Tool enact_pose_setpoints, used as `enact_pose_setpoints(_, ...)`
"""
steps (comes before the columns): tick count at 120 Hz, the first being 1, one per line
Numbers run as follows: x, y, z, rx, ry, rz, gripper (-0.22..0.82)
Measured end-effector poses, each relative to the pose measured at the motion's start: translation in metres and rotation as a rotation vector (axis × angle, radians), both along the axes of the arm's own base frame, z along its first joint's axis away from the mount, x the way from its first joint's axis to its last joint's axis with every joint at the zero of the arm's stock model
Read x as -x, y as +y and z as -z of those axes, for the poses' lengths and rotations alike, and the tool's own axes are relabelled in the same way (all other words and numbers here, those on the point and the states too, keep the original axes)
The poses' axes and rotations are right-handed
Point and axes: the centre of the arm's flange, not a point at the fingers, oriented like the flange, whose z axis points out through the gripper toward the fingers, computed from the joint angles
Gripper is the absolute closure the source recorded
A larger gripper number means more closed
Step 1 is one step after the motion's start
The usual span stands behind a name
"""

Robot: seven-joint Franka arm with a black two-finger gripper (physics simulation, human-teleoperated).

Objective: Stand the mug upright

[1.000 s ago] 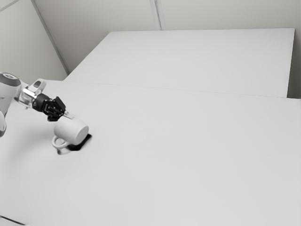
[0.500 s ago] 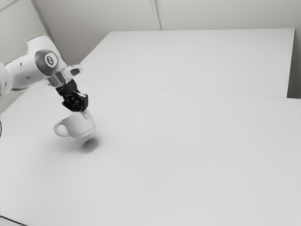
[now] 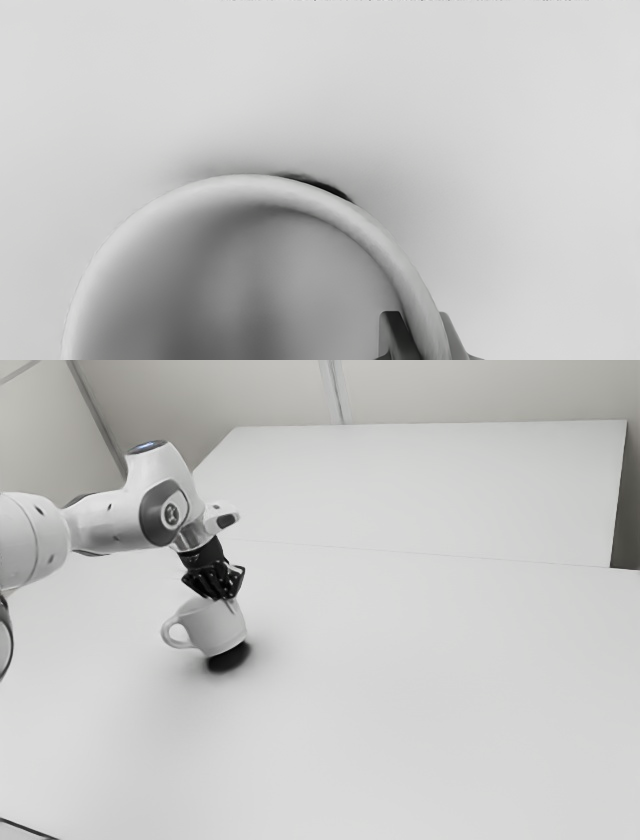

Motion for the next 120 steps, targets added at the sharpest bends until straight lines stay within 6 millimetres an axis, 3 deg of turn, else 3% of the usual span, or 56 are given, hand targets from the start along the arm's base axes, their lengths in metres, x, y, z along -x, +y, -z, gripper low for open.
enact_pose_setpoints(13, -0.001, -0.019, 0.007, -0.005, 0.003, -0.024, 0.79)
enact_pose_setpoints(42, -0.006, -0.024, 0.028, -0.028, 0.018, -0.099, 0.78)
enact_pose_setpoints(61, -0.008, -0.047, 0.024, -0.05, 0.005, -0.079, 0.43)
enact_pose_setpoints(85, -0.003, -0.045, -0.018, -0.084, -0.059, -0.084, 0.17)
enact_pose_setpoints(99, 0.003, -0.057, -0.047, -0.114, -0.095, -0.051, 0.1)
enact_pose_setpoints(120, 0.006, -0.052, -0.094, -0.191, -0.123, 0.0, 0.04)
